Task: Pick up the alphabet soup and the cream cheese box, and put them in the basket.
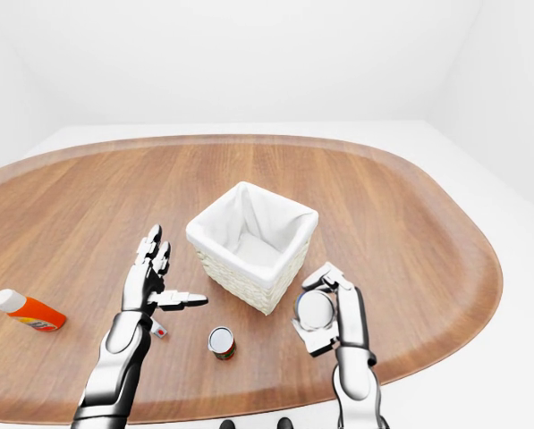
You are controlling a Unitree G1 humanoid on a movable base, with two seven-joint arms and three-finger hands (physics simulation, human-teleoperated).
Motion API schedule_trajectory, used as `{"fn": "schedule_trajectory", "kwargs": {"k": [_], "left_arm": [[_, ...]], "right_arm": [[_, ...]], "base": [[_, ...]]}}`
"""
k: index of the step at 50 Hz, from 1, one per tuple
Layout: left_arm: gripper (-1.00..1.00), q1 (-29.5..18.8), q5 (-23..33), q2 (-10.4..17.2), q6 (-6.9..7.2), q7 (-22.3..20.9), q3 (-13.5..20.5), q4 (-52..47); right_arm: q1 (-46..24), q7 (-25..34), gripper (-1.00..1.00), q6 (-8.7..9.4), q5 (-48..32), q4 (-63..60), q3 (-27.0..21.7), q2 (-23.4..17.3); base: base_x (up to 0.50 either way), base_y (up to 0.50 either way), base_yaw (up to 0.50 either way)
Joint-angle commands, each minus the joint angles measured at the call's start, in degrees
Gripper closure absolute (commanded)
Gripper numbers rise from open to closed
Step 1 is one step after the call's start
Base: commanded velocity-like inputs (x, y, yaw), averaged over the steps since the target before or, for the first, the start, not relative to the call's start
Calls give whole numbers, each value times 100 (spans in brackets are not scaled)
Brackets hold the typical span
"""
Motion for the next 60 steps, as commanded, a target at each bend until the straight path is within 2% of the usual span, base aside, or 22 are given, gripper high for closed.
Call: {"fn": "schedule_trajectory", "kwargs": {"k": [1, 14, 22, 36, 38, 41, 43, 51, 55, 60], "left_arm": [[-100, -18, 7, 1, -12, 9, 0, 31], [-100, -24, 4, 4, -13, 9, 1, 36], [-100, -36, 2, 5, -30, 8, 5, 66], [-100, -19, 15, 4, -16, 3, -1, 33], [-100, -35, 13, 6, -48, 3, 5, 81], [-100, -13, 15, 2, 0, 7, -5, 8], [-100, -25, 18, 4, -45, 4, -1, 60], [-100, -20, 19, 5, -21, 1, 0, 28], [-100, -5, 19, 2, 15, 3, -5, -27], [-100, -18, 23, 1, -24, 3, -5, 27]], "right_arm": [[128, 266, 100, 0, -208, -1081, -330, 112], [32, 310, 100, 0, -279, -1204, -301, 136], [-594, 263, 100, 0, -685, -851, 251, 10], [-1384, 577, 100, 0, -1065, -1145, 267, -38], [-1551, 590, 100, 0, -1120, -1023, 269, -51], [-1710, 578, 100, 0, -1135, -838, 241, -48], [-1830, 580, 100, 0, -1152, -745, 229, -43], [-2301, 550, 100, 0, -1215, -298, 258, -26], [-2595, 431, 100, 0, -1182, 271, 222, -41], [-2851, 335, 100, 0, -1197, 772, 224, -47]], "base": [[0, 0, 0], [0, 0, 0], [0, 0, 0], [0, 0, 0], [0, 0, 0], [0, 0, 0], [0, 0, 0], [0, 0, 0], [0, 0, 0], [0, 0, 0]]}}
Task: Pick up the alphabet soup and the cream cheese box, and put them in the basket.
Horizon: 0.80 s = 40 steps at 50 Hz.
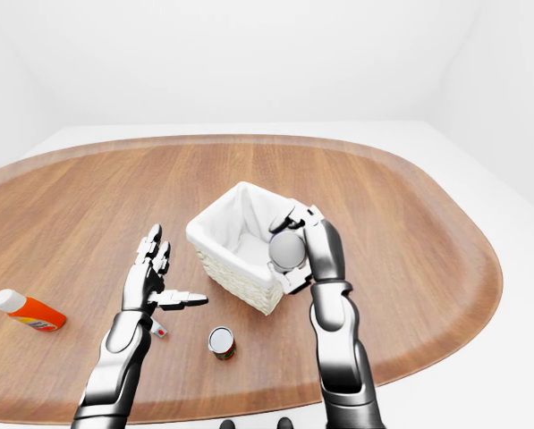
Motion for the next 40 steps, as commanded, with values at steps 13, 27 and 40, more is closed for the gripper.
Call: {"fn": "schedule_trajectory", "kwargs": {"k": [13, 27, 40], "left_arm": [[-100, 2, -3, 3, -24, -8, 2, 11], [-100, -14, -10, 5, -19, -15, 10, 23], [-100, 0, -8, 4, 5, -18, 8, -24]], "right_arm": [[-1369, -508, 100, 0, -50, 2230, 84, 85], [-2232, -741, 100, 0, -100, 3449, 127, 214], [-3770, -1413, 100, -120, 303, 6250, -146, -5]], "base": [[0, 0, 0], [0, 0, 0], [0, 0, 0]]}}
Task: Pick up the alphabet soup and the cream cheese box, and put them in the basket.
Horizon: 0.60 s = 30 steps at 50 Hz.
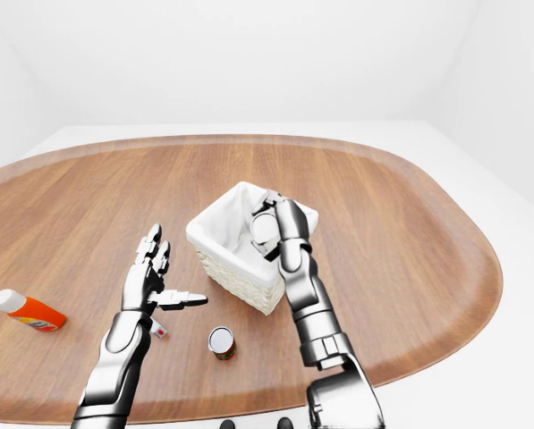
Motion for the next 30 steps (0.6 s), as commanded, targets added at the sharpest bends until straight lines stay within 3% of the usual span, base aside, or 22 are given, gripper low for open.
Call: {"fn": "schedule_trajectory", "kwargs": {"k": [1, 6, 11, 12, 13, 14, 15, 19, 30], "left_arm": [[-100, -7, -4, 1, 9, -3, 5, -9], [-100, -21, -9, 6, -18, -9, 13, 30], [-100, 2, -15, 4, -8, -19, 7, -19], [-100, 2, -12, 3, -14, -19, 5, -17], [-100, 1, -9, 3, -24, -20, 4, -8], [-100, 6, -11, 2, -36, -26, 2, -4], [-100, 10, -11, 2, -26, -27, 1, -20], [-100, 31, -3, -5, -30, -28, -10, -46], [-100, 58, 5, -12, -12, -34, -23, -114]], "right_arm": [[-1187, -544, 100, -165, 235, 1984, -150, -123], [-1412, -695, 100, -412, 314, 2534, -167, -163], [-1530, -538, 100, -311, 608, 2646, -272, -145], [-1543, -462, 89, -274, 731, 2618, -301, -140], [-1540, -508, 40, -273, 710, 2571, -260, -161], [-1532, -531, -69, -234, 716, 2489, -250, -170], [-1526, -507, -89, -189, 772, 2440, -266, -165], [-1457, -336, -100, 6, 951, 2139, -274, -141], [-1176, -203, -99, 6, 1044, 1413, -201, -103]], "base": [[0, 0, 0], [0, 0, 0], [0, 0, 0], [0, 0, 0], [0, 0, 0], [0, 0, 0], [0, 0, 0], [0, 0, 0], [0, 0, 0]]}}
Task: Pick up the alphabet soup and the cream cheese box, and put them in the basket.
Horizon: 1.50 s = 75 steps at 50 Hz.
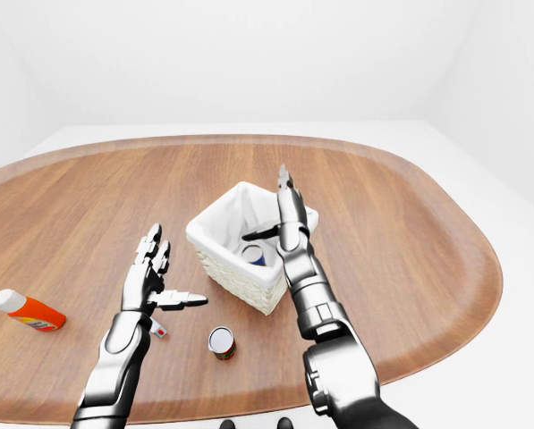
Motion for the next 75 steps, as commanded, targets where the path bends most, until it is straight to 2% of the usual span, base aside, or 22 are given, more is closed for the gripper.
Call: {"fn": "schedule_trajectory", "kwargs": {"k": [1, 10, 15, 20, 28, 33, 39, 42, 46, 47, 56, 59, 60, 63, 66, 68, 70, 71, 72, 75], "left_arm": [[-100, 28, 9, -7, 10, -7, -13, -62], [-100, 17, 7, -4, -6, -10, -5, -37], [-100, 46, -19, 1, 42, -11, 18, -112], [-100, 71, 6, 12, 28, 15, 41, -125], [-100, 117, -14, 39, 261, 38, 122, -309], [-100, 148, 136, 120, 508, 88, 217, -490], [-100, 210, 561, 222, 527, 9, 309, -792], [-100, 344, 1081, 325, 527, -184, 203, -1043], [-100, 533, 1628, 332, 527, -377, 195, -1194], [-100, 630, 1899, 415, 527, -422, 198, -1171], [-100, 1008, 3202, 560, 527, -861, 674, -1209], [-100, 1154, 3416, 552, 321, -1022, 890, -1199], [-100, 1254, 3619, 615, 39, -899, 985, -1079], [-100, 1290, 3834, 660, -460, -813, 1235, -756], [-100, 1242, 4054, 737, -473, -686, 1458, -507], [-100, 1157, 4432, 868, -473, -365, 1605, -345], [-100, 1086, 4627, 917, -473, -272, 1687, -299], [-100, 1049, 4697, 946, -473, -230, 1699, -240], [-100, 988, 5042, 1037, -473, 105, 1682, -129], [-100, 886, 5492, 1179, -473, 467, 1636, 124]], "right_arm": [[115, 97, -99, 0, 158, -410, 33, 33], [314, 162, -100, 0, 148, -733, 26, 15], [711, 226, -100, 0, 66, -1049, 77, 26], [1227, 307, -100, 0, -58, -1676, 116, 28], [2243, 588, -100, 0, -258, -3105, 232, 114], [3074, 699, -100, 0, -242, -4053, 261, 127], [3675, 748, -100, 0, -29, -4634, 192, 97], [4045, 779, -100, 0, 79, -5105, 180, 102], [4241, 757, -100, 0, 180, -5285, 162, 87], [4314, 762, -100, 0, 290, -5377, 99, 93], [4472, 680, -100, 0, 536, -5400, -39, 41], [4483, 677, -100, 0, 589, -5430, -67, 34], [4481, 688, -100, 0, 630, -5482, -93, 34], [4489, 684, -100, 0, 687, -5463, -113, 24], [4498, 686, -100, 0, 721, -5484, -120, 22], [4504, 697, -100, 0, 780, -5517, -155, 19], [4510, 694, -100, 0, 805, -5517, -175, 13], [4523, 694, -100, 0, 820, -5535, -183, 13], [4529, 694, -100, 0, 857, -5511, -215, 7], [4548, 709, -100, 0, 936, -5575, -273, 0]], "base": [[0, 0, 0], [0, 0, 0], [0, 0, 0], [0, 0, 0], [0, 0, 0], [0, 0, 0], [0, 0, 0], [0, 0, 0], [0, 0, 0], [0, 0, 0], [0, 0, 0], [0, 0, 0], [0, 0, 0], [0, 0, 0], [0, 0, 0], [0, 0, 0], [0, 0, 0], [0, 0, 0], [0, 0, 0], [0, 0, 0]]}}
